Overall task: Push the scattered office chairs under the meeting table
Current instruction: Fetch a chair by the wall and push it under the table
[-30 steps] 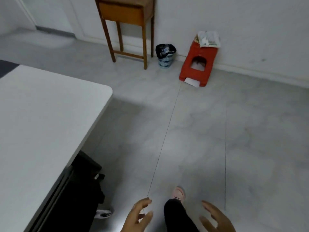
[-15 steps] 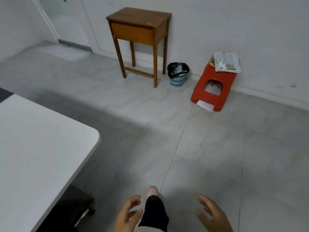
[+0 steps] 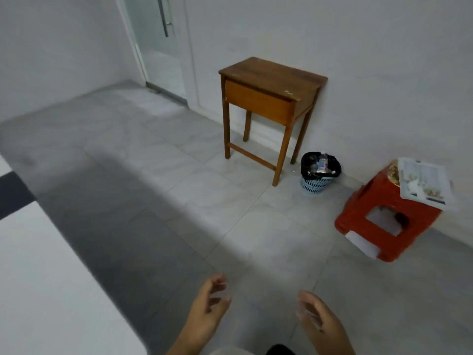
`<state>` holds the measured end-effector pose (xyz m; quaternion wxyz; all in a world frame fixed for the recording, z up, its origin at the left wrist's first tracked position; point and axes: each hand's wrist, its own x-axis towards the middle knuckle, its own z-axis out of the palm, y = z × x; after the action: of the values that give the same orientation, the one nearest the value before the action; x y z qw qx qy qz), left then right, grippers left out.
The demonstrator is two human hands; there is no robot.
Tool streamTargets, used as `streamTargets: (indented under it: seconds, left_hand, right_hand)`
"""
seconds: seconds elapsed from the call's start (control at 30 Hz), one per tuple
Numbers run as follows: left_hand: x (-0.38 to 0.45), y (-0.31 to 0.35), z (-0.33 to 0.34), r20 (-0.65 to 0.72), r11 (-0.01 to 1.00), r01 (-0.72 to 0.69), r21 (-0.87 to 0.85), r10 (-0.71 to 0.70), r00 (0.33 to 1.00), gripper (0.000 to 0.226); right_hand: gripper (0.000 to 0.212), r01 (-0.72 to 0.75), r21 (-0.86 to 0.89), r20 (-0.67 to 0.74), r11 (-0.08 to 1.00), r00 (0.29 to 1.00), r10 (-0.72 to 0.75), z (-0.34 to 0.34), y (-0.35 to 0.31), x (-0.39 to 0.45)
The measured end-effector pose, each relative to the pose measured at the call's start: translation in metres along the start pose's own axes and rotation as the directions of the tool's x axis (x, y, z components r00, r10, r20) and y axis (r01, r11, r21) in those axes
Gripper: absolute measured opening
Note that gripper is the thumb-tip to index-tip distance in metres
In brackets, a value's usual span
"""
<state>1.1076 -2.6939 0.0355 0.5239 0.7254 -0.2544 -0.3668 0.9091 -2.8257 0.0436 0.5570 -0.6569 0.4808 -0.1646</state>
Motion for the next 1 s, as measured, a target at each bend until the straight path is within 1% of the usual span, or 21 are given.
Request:
streamTargets:
  seconds: [0.07,0.1,0.17,0.2,0.27,0.3,0.33,0.43,0.5,0.57,0.63,0.7,0.77,0.83,0.93,1.0]
  left_hand:
    - [0.030,0.000,-0.006,-0.039,0.999,0.040,-0.012,-0.040,0.998,0.054]
    - [0.046,0.000,-0.010,-0.067,0.998,0.064,-0.025,-0.066,0.996,0.054]
    - [0.078,-0.002,-0.016,-0.137,0.995,0.095,-0.041,-0.100,0.986,0.045]
    - [0.095,-0.001,-0.020,-0.175,0.992,0.112,-0.049,-0.119,0.977,0.037]
    - [0.133,0.001,-0.032,-0.249,0.989,0.132,-0.065,-0.144,0.958,0.032]
    - [0.154,0.006,-0.038,-0.279,0.987,0.134,-0.085,-0.152,0.948,0.027]
    - [0.175,0.012,-0.045,-0.317,0.986,0.130,-0.108,-0.158,0.935,0.024]
    - [0.236,0.036,-0.075,-0.462,0.983,0.092,-0.161,-0.157,0.873,0.032]
    - [0.269,0.049,-0.096,-0.530,0.979,0.072,-0.192,-0.165,0.832,0.036]
    - [0.294,0.050,-0.116,-0.587,0.970,0.068,-0.233,-0.196,0.786,0.039]
    - [0.314,0.049,-0.131,-0.635,0.955,0.077,-0.285,-0.248,0.732,0.035]
    - [0.333,0.046,-0.145,-0.668,0.937,0.086,-0.337,-0.303,0.680,0.031]
    - [0.354,0.042,-0.161,-0.682,0.923,0.097,-0.372,-0.343,0.646,0.034]
    - [0.381,0.038,-0.183,-0.698,0.920,0.117,-0.373,-0.361,0.618,0.040]
    - [0.432,0.038,-0.235,-0.697,0.911,0.106,-0.398,-0.376,0.611,0.043]
    - [0.472,0.045,-0.277,-0.712,0.915,0.068,-0.397,-0.354,0.607,0.033]
  right_hand:
    - [0.050,-0.010,-0.006,0.052,1.000,0.999,0.010,0.009,-0.021,0.030]
    - [0.042,-0.019,0.012,0.065,1.000,0.998,0.018,0.014,-0.029,0.052]
    - [0.033,-0.056,-0.002,0.129,0.998,0.990,0.056,0.022,-0.041,0.095]
    - [0.030,-0.046,-0.039,0.160,0.998,0.986,0.052,0.026,-0.048,0.120]
    - [0.020,0.023,-0.088,0.198,0.996,0.980,-0.005,0.037,-0.066,0.179]
    - [0.020,0.041,-0.094,0.213,0.995,0.977,-0.020,0.043,-0.077,0.211]
    - [0.027,0.062,-0.091,0.249,0.994,0.968,-0.038,0.050,-0.092,0.243]
    - [0.028,0.142,-0.106,0.382,0.984,0.920,-0.091,0.075,-0.147,0.337]
    - [0.027,0.203,-0.114,0.443,0.973,0.886,-0.133,0.092,-0.182,0.391]
    - [0.026,0.199,-0.119,0.511,0.973,0.852,-0.111,0.112,-0.203,0.435]
    - [0.026,0.197,-0.138,0.553,0.971,0.829,-0.089,0.133,-0.219,0.465]
    - [0.029,0.181,-0.165,0.592,0.970,0.805,-0.050,0.157,-0.228,0.492]
    - [0.039,0.184,-0.204,0.610,0.962,0.792,-0.022,0.183,-0.236,0.518]
    - [0.034,0.207,-0.235,0.633,0.950,0.774,-0.012,0.216,-0.249,0.547]
    - [0.031,0.276,-0.231,0.689,0.933,0.723,-0.043,0.274,-0.285,0.593]
    - [0.031,0.300,-0.202,0.707,0.932,0.703,-0.073,0.317,-0.319,0.620]
